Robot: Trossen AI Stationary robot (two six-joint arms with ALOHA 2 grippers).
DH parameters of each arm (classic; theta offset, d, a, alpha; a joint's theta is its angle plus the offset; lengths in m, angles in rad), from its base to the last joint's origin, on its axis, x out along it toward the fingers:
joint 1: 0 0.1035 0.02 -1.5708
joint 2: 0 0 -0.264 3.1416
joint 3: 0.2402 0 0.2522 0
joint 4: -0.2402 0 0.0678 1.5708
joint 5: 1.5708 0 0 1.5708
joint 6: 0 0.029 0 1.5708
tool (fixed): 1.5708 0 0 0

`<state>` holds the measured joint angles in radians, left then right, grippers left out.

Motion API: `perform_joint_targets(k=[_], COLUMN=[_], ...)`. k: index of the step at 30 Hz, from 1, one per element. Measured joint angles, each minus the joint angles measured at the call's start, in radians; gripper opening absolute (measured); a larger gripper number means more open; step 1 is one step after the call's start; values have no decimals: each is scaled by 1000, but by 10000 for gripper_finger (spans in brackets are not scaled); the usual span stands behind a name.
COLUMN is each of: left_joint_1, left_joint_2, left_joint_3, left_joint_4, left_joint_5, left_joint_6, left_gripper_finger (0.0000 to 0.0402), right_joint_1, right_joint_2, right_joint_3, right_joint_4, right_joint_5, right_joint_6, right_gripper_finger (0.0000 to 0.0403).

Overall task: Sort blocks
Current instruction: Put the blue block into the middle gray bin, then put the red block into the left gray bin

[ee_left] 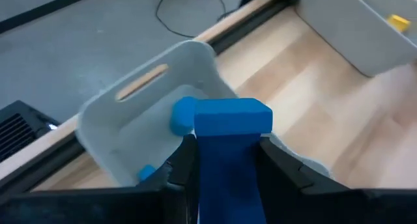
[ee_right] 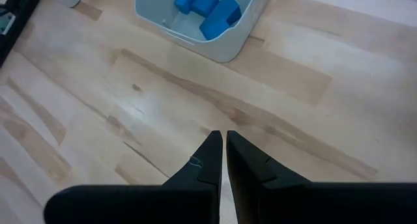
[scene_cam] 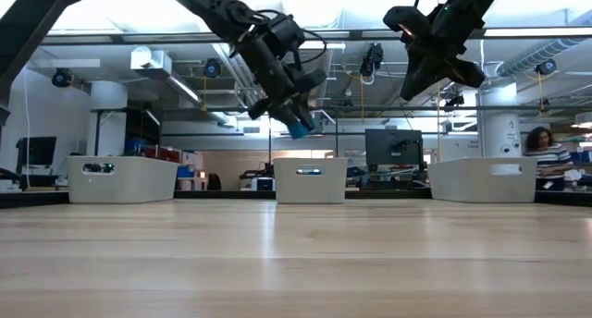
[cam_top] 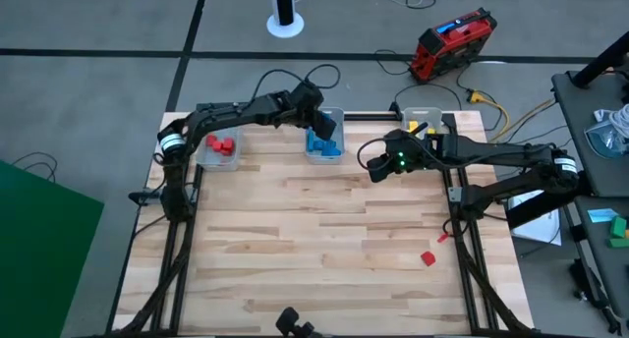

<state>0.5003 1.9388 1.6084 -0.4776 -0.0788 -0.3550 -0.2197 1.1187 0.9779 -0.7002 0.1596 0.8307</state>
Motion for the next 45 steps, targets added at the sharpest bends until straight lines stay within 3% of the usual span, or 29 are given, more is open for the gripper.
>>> perform_joint_targets(k=[5,13,18,25,34,39,45], left_joint_1=[11,12,7,-34,-136,-180,-199], left_joint_2=[0,0,-1,-33,-118,-188,-292], left_joint_3=[-1,-1,-1,-2,-3,-3,-6], left_joint_4=[-2,-2,-8,-105,-172,-210,-272], left_joint_5=[0,1,18,17,4,-82,-183], left_joint_6=[-9,-20,-20,13,34,41,43], left_gripper_finger=[98,161,177,178,178,178,178], right_joint_1=[0,-1,0,61,299,520,716], right_joint_2=[0,0,0,-25,-67,-62,-56], right_joint_3=[0,0,0,0,0,-1,-32], right_joint_4=[1,1,1,-12,-248,-376,-380], right_joint_5=[0,0,-7,-122,-376,-379,-346], right_joint_6=[0,0,16,45,296,446,586], right_gripper_finger=[13,13,13,13,13,13,13])
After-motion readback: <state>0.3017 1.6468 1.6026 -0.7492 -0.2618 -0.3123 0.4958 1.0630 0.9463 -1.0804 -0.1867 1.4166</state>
